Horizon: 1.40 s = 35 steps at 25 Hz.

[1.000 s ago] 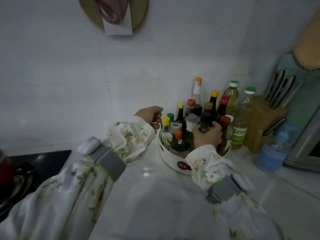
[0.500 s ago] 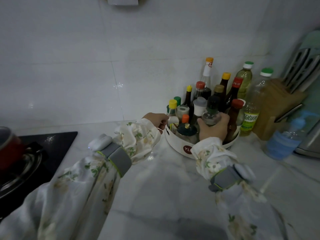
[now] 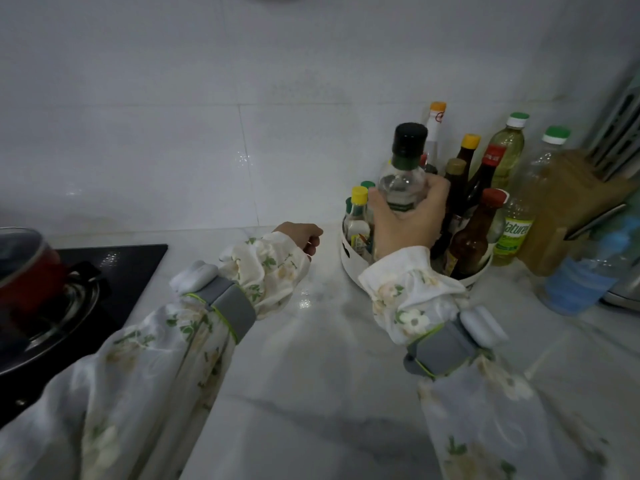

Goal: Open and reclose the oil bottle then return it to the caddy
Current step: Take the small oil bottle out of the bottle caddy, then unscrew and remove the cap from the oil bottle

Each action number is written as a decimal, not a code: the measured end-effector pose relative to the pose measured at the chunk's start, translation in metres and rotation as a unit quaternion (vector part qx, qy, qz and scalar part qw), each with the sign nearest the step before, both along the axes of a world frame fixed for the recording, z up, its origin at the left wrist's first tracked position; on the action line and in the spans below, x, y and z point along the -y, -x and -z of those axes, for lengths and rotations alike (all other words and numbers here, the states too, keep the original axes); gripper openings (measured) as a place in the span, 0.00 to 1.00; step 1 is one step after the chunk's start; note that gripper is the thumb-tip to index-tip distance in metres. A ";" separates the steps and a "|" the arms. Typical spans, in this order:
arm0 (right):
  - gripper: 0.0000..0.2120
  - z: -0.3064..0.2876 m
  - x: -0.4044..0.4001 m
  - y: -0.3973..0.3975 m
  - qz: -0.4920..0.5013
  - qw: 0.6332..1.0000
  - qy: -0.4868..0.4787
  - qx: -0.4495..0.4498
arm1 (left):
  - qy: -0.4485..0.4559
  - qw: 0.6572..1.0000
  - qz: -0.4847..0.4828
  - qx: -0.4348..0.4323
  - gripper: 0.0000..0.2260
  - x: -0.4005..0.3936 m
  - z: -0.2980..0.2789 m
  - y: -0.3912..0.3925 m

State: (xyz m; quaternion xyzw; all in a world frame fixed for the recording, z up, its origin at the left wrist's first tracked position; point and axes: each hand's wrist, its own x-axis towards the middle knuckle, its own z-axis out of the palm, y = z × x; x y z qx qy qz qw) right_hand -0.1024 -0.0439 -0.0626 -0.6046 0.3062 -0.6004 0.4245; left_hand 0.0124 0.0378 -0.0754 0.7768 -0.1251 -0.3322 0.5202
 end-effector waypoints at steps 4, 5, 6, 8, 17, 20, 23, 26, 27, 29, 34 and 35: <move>0.22 0.013 -0.021 -0.014 -0.050 0.998 -0.029 -0.017 | -0.028 1.000 -0.007 0.010 0.17 -0.012 0.007 -0.011; 0.22 0.017 -0.026 -0.017 -0.062 0.997 -0.035 -0.025 | -0.033 0.999 -0.010 0.010 0.17 -0.014 0.008 -0.014; 0.22 0.022 -0.031 -0.021 -0.075 0.996 -0.041 -0.035 | -0.036 0.999 -0.014 0.011 0.17 -0.017 0.010 -0.017; 0.22 0.031 -0.036 -0.027 -0.092 0.992 -0.050 -0.064 | -0.036 0.999 -0.024 0.011 0.17 -0.020 0.015 -0.023; 0.23 0.050 -0.060 -0.047 -0.180 0.963 -0.097 -0.176 | -0.111 0.992 -0.035 0.038 0.16 -0.028 0.019 -0.031; 0.24 0.057 -0.064 -0.053 -0.196 0.954 -0.112 -0.197 | -0.103 0.992 -0.046 0.050 0.16 -0.029 0.020 -0.037; 0.27 0.058 -0.065 -0.056 -0.210 0.951 -0.122 -0.194 | -0.073 0.995 -0.008 0.066 0.16 -0.030 0.022 -0.042; 0.30 0.059 -0.058 -0.057 -0.247 0.936 -0.117 -0.220 | -0.063 0.995 -0.067 0.036 0.15 -0.031 0.022 -0.046; 0.32 0.059 -0.054 -0.058 -0.264 0.929 -0.111 -0.233 | -0.054 0.995 -0.076 0.044 0.15 -0.031 0.020 -0.048; 0.34 0.057 -0.047 -0.058 -0.296 0.919 -0.099 -0.241 | -0.001 0.983 -0.090 0.162 0.15 -0.032 0.012 -0.044; 0.22 0.027 -0.024 -0.058 -0.376 0.891 -0.056 -0.247 | 0.019 0.861 0.101 0.498 0.16 -0.041 -0.047 -0.015; 0.18 0.022 -0.021 -0.060 -0.393 0.885 -0.049 -0.245 | -0.055 0.839 0.150 0.520 0.15 -0.038 -0.058 -0.014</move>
